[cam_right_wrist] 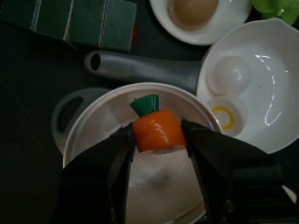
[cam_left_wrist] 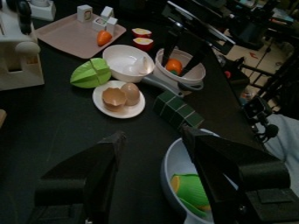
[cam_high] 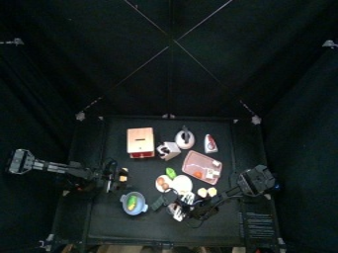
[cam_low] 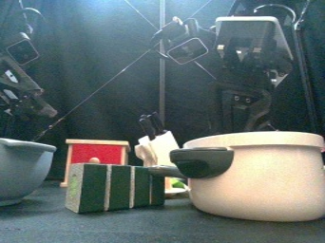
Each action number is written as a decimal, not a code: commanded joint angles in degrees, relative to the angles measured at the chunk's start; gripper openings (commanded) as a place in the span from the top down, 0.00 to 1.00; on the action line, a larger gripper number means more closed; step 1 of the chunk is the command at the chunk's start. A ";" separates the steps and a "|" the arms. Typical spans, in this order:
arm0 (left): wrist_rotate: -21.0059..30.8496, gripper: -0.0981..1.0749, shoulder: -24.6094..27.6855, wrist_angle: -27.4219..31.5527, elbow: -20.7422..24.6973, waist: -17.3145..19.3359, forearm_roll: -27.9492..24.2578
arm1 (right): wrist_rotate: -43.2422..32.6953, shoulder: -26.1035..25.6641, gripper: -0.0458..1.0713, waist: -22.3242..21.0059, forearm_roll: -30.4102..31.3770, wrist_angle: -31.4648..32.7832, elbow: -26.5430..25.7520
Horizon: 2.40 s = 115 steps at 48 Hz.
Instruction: Place carrot top on plate
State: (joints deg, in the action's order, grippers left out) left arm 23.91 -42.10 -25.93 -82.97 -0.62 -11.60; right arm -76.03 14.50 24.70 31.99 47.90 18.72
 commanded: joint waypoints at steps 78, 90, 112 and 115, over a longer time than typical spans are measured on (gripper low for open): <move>0.00 0.14 0.09 -0.26 1.49 -0.35 0.18 | -1.85 -12.39 0.11 -25.84 2.37 -1.14 17.49; 0.00 0.14 0.09 -0.26 1.49 -0.35 0.18 | -1.76 -12.48 0.11 -25.75 2.29 -1.14 17.05; -0.09 0.14 0.09 -0.18 1.49 -0.35 0.18 | -1.67 -12.48 0.11 -25.40 1.93 -1.14 15.82; -0.09 0.14 0.09 -0.26 1.49 -0.35 0.18 | -1.67 -12.48 0.11 -25.31 1.58 -1.05 15.73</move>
State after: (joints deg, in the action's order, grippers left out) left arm 23.99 -42.10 -25.93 -82.88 -0.88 -11.51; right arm -77.70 3.08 -0.70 33.93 46.67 35.68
